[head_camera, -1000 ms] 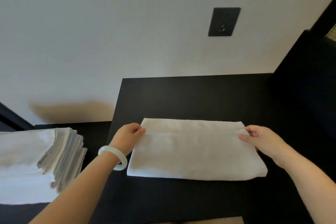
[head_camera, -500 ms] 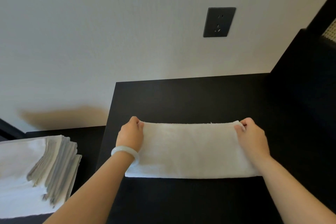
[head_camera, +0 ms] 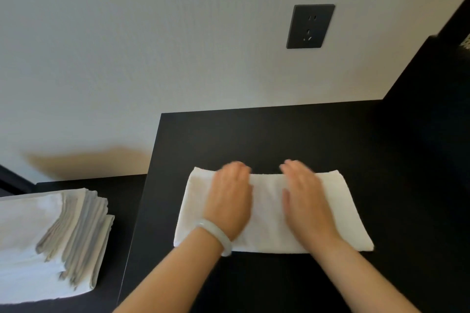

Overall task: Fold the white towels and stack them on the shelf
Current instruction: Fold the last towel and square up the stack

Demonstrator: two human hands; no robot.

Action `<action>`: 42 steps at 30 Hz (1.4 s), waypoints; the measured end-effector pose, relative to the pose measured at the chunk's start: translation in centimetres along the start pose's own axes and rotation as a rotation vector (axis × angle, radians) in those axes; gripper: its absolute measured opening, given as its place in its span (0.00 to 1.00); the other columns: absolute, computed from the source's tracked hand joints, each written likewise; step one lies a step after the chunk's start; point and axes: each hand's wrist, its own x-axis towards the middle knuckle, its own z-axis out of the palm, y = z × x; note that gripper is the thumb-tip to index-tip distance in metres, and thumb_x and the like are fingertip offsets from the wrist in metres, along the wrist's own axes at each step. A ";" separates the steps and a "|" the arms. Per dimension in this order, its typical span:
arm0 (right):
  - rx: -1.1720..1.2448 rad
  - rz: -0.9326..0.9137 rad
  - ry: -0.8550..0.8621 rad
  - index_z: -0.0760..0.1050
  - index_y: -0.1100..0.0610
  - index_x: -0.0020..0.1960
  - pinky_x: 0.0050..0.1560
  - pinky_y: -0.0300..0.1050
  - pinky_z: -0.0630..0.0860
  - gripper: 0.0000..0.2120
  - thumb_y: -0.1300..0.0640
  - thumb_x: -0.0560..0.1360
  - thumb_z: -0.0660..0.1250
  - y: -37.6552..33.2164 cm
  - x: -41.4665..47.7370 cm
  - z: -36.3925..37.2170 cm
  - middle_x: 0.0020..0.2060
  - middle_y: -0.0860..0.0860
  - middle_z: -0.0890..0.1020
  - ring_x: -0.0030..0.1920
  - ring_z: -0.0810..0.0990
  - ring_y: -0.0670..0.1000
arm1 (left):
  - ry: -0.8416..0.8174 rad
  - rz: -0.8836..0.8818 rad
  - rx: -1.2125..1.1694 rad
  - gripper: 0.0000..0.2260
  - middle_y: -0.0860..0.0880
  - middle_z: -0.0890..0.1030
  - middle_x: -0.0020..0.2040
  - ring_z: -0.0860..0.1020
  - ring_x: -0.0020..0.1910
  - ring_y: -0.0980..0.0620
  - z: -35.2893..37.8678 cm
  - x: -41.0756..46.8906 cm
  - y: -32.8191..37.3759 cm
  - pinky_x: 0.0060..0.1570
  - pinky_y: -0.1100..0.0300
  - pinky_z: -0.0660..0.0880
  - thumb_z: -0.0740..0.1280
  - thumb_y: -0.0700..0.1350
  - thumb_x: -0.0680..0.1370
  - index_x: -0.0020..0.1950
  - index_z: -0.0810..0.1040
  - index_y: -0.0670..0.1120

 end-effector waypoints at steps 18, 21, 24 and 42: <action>-0.275 0.208 -0.226 0.48 0.51 0.81 0.75 0.58 0.31 0.33 0.38 0.81 0.46 3.6 -1.3 -1.2 0.81 0.50 0.48 0.80 0.40 0.57 | -0.268 -0.278 0.185 0.30 0.47 0.41 0.81 0.40 0.79 0.45 1.7 -3.0 -0.7 0.74 0.42 0.38 0.34 0.59 0.79 0.80 0.40 0.49; -0.177 0.014 -0.265 0.45 0.49 0.81 0.73 0.55 0.27 0.30 0.44 0.81 0.40 -0.8 -1.9 0.4 0.81 0.50 0.45 0.79 0.35 0.56 | -0.243 -0.052 0.073 0.28 0.46 0.49 0.81 0.43 0.79 0.45 2.6 -2.7 3.5 0.74 0.44 0.40 0.38 0.54 0.80 0.80 0.46 0.50; -0.175 0.065 -0.343 0.36 0.47 0.80 0.75 0.55 0.27 0.28 0.45 0.83 0.39 -0.7 -2.8 1.5 0.80 0.48 0.38 0.78 0.31 0.51 | -0.327 -0.062 0.087 0.25 0.51 0.36 0.80 0.30 0.75 0.49 3.7 -4.3 3.4 0.72 0.43 0.30 0.33 0.56 0.79 0.75 0.29 0.56; -0.196 0.121 -0.381 0.36 0.45 0.80 0.76 0.52 0.32 0.31 0.37 0.80 0.38 4.9 -1.5 0.5 0.80 0.45 0.40 0.77 0.34 0.43 | -0.393 -0.178 0.200 0.29 0.53 0.35 0.79 0.35 0.78 0.49 2.8 -3.6 -2.8 0.75 0.43 0.37 0.35 0.63 0.78 0.78 0.33 0.58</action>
